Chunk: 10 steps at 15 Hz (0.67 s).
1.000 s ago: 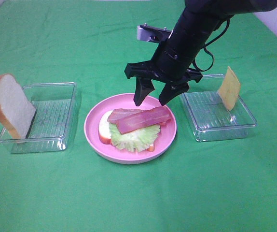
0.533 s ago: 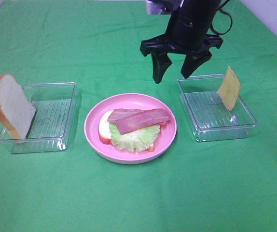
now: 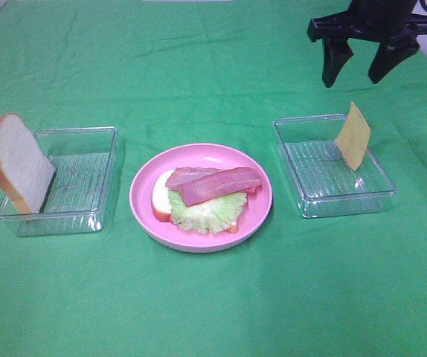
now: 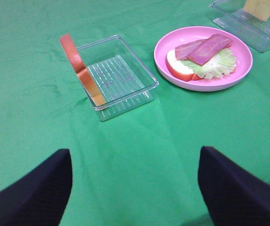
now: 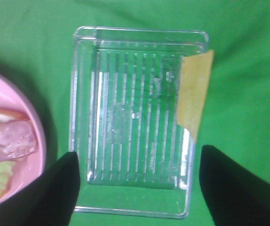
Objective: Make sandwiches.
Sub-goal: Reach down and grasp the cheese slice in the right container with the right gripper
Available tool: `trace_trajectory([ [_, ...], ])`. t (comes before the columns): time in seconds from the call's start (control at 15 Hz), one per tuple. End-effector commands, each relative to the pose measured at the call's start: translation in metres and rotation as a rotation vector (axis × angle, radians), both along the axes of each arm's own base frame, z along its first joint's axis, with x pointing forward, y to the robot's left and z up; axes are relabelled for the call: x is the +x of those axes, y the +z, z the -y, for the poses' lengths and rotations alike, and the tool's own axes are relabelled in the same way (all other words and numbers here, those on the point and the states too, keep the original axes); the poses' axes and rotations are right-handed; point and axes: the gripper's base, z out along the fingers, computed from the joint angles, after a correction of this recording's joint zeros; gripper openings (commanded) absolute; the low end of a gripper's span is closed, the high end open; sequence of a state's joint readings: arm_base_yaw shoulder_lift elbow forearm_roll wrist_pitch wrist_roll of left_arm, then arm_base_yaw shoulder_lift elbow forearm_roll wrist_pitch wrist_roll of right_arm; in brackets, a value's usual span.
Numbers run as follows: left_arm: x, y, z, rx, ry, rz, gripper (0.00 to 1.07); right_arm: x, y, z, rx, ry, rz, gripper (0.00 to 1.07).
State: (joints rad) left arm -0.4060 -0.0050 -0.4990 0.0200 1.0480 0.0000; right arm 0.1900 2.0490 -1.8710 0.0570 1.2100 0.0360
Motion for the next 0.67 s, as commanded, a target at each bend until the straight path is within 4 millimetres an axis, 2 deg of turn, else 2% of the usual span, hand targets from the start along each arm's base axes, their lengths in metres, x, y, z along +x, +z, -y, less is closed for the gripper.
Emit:
trace_trajectory([
  [0.07, -0.003, 0.0, -0.002, -0.005, -0.002, 0.024, 0.71, 0.004, 0.005, 0.035, -0.004, -0.081, 0.009, 0.68],
  [0.4, -0.003, 0.0, -0.002, -0.005, -0.002, 0.024, 0.71, 0.009, 0.004, 0.035, 0.018, -0.064, 0.043, 0.68],
  [0.67, -0.003, 0.0, -0.002, -0.005, -0.002, 0.024, 0.71, 0.019, -0.03, 0.034, 0.005, -0.049, -0.027, 0.68],
])
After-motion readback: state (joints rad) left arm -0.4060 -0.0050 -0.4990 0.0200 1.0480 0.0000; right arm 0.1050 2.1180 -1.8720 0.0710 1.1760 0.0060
